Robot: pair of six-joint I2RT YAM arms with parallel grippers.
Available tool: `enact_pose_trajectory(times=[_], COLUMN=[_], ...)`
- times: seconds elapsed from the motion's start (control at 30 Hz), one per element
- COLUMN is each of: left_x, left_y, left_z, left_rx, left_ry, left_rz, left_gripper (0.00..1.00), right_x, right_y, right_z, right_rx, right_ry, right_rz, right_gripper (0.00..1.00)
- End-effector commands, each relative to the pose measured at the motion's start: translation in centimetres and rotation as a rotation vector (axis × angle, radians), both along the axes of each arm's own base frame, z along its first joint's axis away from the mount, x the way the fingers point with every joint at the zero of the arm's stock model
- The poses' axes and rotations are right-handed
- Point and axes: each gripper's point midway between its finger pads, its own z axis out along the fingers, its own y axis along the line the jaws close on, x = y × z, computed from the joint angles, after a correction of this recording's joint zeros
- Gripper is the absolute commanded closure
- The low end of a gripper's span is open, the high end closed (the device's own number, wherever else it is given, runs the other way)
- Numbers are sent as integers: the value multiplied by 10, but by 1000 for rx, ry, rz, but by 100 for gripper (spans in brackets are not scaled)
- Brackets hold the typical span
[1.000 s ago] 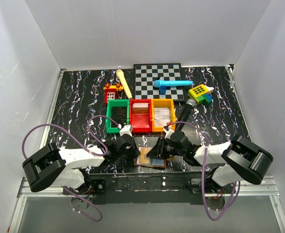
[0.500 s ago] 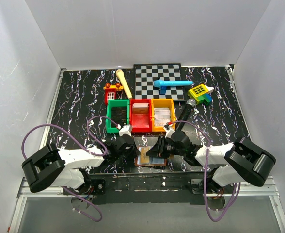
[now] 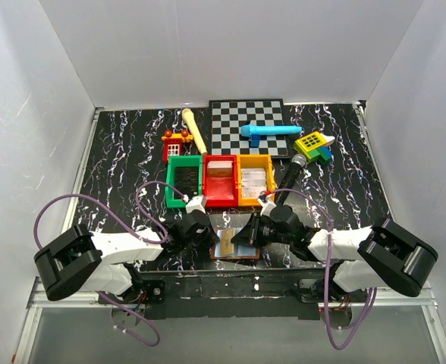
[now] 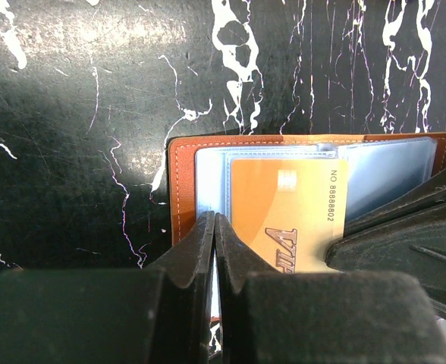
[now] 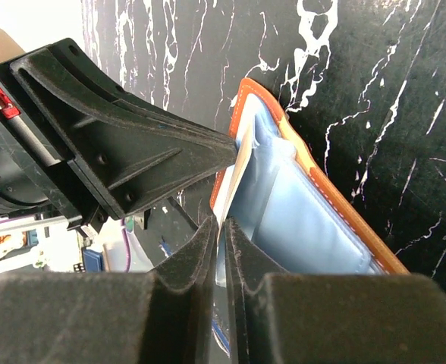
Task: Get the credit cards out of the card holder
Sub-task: Remove the credit card from the card holder.
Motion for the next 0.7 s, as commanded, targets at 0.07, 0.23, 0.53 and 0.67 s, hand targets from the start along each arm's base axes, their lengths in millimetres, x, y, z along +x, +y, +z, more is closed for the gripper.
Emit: enact_pose_trajectory(times=[0.07, 0.23, 0.53, 0.67], left_x=[-18, -18, -18, -18], left_y=[26, 26, 26, 24], left_z=[-26, -26, -26, -26], left_rx=[111, 113, 111, 109], left_ry=[70, 72, 72, 70], left_rz=[-3, 0, -1, -12], left_gripper=[100, 100, 100, 100], right_x=[7, 6, 6, 5], right_y=[2, -2, -4, -2], right_z=[19, 20, 20, 20], right_rx=[57, 53, 46, 51], right_ry=[-54, -58, -58, -58], right_rz=[-22, -31, -35, -24], right_gripper=[85, 85, 82, 75])
